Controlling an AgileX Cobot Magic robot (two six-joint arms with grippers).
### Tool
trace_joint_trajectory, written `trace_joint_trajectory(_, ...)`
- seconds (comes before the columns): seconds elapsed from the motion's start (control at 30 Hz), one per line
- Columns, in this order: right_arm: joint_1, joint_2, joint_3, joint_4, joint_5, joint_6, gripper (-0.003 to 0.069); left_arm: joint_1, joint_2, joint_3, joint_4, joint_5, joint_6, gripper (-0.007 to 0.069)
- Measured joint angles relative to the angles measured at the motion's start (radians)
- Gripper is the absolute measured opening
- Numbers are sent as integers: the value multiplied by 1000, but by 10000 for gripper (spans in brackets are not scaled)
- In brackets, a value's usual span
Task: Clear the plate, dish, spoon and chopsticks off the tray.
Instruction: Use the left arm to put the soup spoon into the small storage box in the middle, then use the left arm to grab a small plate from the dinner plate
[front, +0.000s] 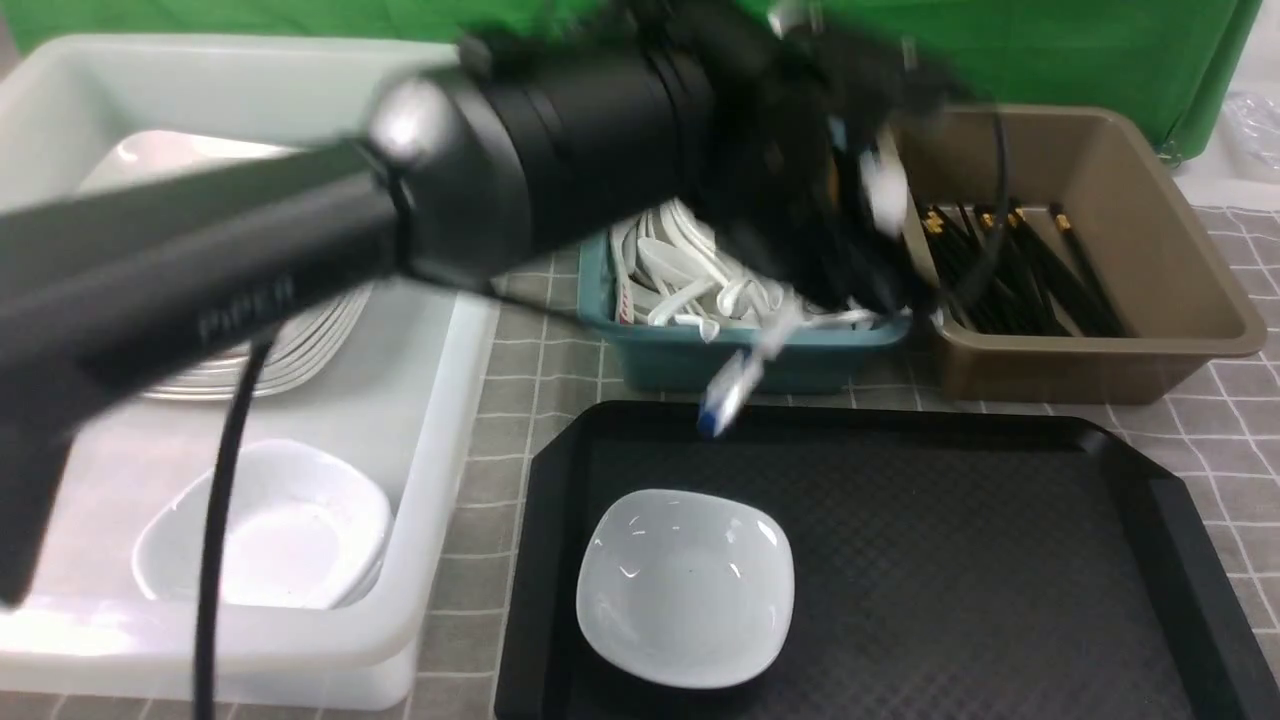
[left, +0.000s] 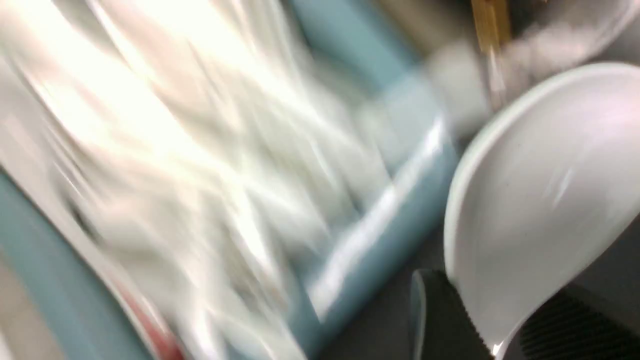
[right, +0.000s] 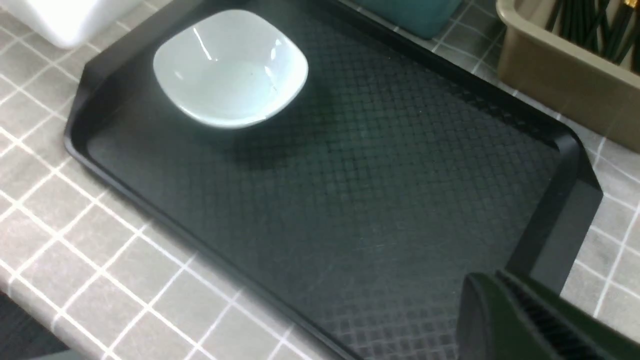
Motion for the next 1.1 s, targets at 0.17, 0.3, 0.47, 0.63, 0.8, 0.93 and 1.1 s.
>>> trace_joint_trajectory(0.17,0,0,0,28,-1,6,38,142,150,-186,-9,-147,2,222)
trace_joint_trajectory(0.3,0,0,0,32,-1,6,41,206,274,-290,-18,-153,2,221)
trace_joint_trajectory(0.47,0,0,0,34,1,5,48,219,303,-323,-44,-113,2,364)
trace_joint_trajectory(0.63,0,0,0,29,-1,4,52,194,236,-325,-54,-69,2,533)
trace_joint_trajectory(0.8,0,0,0,27,-1,-6,56,157,111,-326,-61,93,51,525)
trace_joint_trajectory(0.93,0,0,0,27,-1,-35,60,71,-7,-276,-52,339,188,246)
trace_joint_trajectory(1.1,0,0,0,26,-1,-52,67,-58,-111,-49,-79,429,404,34)
